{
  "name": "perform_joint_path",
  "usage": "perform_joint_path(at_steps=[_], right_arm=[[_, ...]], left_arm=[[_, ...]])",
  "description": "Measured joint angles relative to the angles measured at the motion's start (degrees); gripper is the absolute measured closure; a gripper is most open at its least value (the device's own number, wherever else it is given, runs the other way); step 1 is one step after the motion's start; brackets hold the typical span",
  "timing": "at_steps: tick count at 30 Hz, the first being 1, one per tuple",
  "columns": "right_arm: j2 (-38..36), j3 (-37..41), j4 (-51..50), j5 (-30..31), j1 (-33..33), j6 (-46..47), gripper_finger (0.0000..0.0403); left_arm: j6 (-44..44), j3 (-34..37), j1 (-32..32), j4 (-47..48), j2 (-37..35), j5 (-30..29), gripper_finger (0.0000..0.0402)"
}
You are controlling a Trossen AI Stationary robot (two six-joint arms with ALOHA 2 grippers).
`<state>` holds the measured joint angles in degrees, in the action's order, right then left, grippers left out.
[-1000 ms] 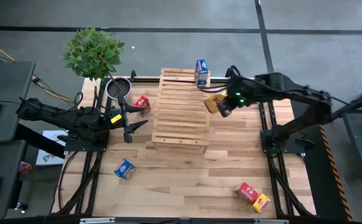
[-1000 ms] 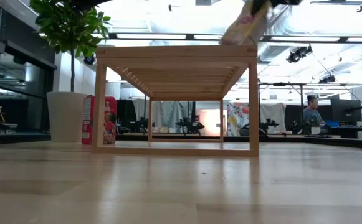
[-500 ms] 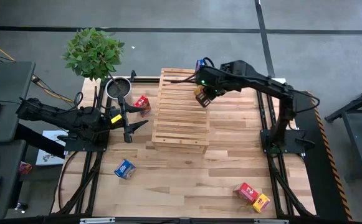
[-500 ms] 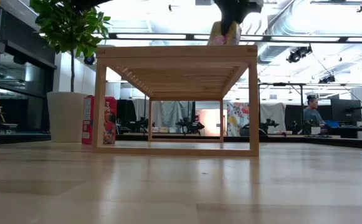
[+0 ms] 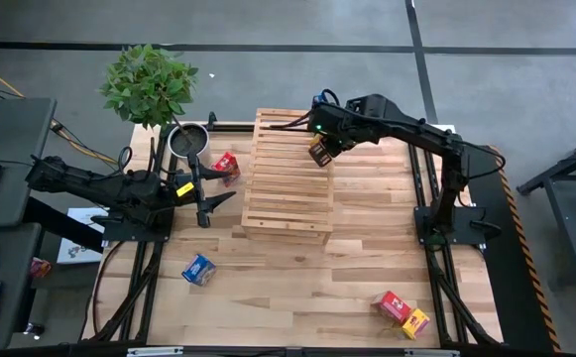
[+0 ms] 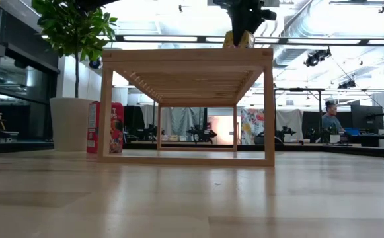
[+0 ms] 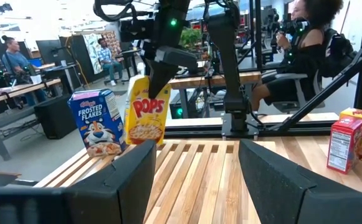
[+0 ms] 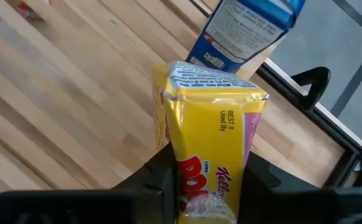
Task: Stack cereal on shelf
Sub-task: Put the top yellow cereal box on the shelf
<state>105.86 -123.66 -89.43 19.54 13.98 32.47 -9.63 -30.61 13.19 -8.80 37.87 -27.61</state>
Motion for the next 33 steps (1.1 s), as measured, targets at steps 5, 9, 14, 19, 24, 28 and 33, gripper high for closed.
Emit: perform_joint_path(at_steps=[5,9,14,19,24,28,33], right_arm=[[-0.02,0.00,0.59,1.66,-0.02,0.53,0.0245],[-0.02,0.04,1.49,1.44,-0.02,0.53,0.0216],[-0.02,0.04,3.05,1.48,-0.01,0.34,0.0207],[-0.02,0.04,5.47,2.37,0.00,-0.21,0.0206],[-0.02,0.04,5.73,4.16,0.28,1.95,0.0206],[-0.02,0.07,5.73,5.68,0.28,5.18,0.0205],[-0.04,0.07,6.34,7.91,0.28,8.09,0.0205]], left_arm=[[0.00,0.00,-0.01,0.00,0.00,0.01,0.0181],[-0.01,0.00,-0.01,0.00,0.00,0.01,0.0181],[0.00,0.00,-0.02,0.00,0.00,0.00,0.0181],[0.00,0.00,0.00,0.00,0.00,0.00,0.0181],[0.00,0.00,0.00,0.00,0.00,0.00,0.0181],[0.00,0.00,-0.01,0.00,0.00,0.01,0.0181],[0.00,0.00,-0.02,0.00,0.00,0.01,0.0181]])
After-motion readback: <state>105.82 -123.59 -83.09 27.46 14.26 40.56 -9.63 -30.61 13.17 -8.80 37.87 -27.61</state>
